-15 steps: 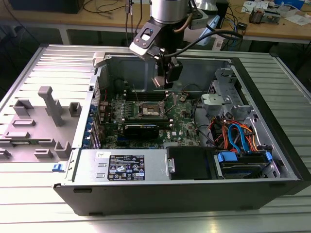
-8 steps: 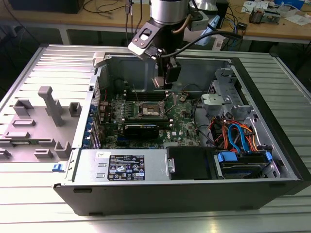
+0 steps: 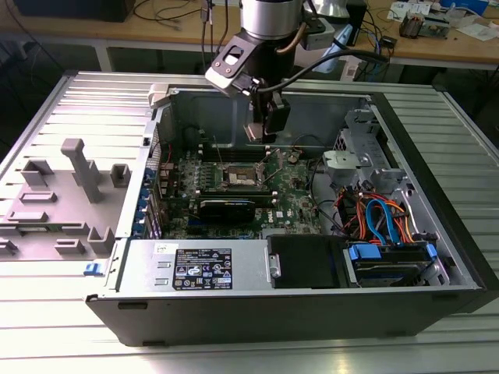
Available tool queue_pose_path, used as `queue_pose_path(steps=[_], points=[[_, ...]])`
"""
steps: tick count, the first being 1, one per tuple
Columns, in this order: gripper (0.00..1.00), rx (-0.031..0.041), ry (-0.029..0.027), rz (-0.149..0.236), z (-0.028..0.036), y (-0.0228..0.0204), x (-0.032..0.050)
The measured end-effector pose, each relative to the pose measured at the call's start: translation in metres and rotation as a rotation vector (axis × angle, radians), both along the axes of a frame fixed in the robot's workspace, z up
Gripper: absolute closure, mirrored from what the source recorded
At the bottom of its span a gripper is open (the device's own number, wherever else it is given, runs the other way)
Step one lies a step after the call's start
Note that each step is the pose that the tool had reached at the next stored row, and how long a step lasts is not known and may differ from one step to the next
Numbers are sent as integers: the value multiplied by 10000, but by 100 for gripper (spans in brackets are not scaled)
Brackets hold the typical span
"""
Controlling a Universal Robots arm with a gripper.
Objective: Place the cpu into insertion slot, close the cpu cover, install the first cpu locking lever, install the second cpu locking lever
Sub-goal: 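Place the cpu into insertion slot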
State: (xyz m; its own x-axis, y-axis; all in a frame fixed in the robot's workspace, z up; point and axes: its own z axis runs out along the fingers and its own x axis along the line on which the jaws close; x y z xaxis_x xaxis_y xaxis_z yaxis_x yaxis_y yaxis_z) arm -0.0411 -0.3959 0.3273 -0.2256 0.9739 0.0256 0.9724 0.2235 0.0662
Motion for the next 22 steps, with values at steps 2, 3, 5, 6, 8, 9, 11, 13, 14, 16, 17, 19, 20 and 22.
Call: queue_pose_path(steps=[2, 3, 5, 6, 8, 9, 11, 13, 14, 16, 17, 19, 20, 22], points=[[46, 0, 0, 1, -1, 0, -13], [46, -1, 1, 0, -1, 0, -21], [46, -2, 3, -23, -6, -1, -33], [46, -2, 19, -104, -12, 0, -34], [46, -1, 77, -332, -27, 0, -35], [46, -1, 95, -392, -31, 0, -34], [46, -3, 147, -527, -38, -1, -35], [46, -2, 154, -562, -40, 0, -34], [46, -2, 154, -563, -40, 0, -34], [46, -1, 154, -566, -42, 0, -34], [46, -1, 155, -566, -44, 0, -34], [46, 0, 154, -566, -51, 0, -34], [46, -1, 154, -566, -55, 0, -34], [46, -1, 155, -566, -64, 0, -35]])
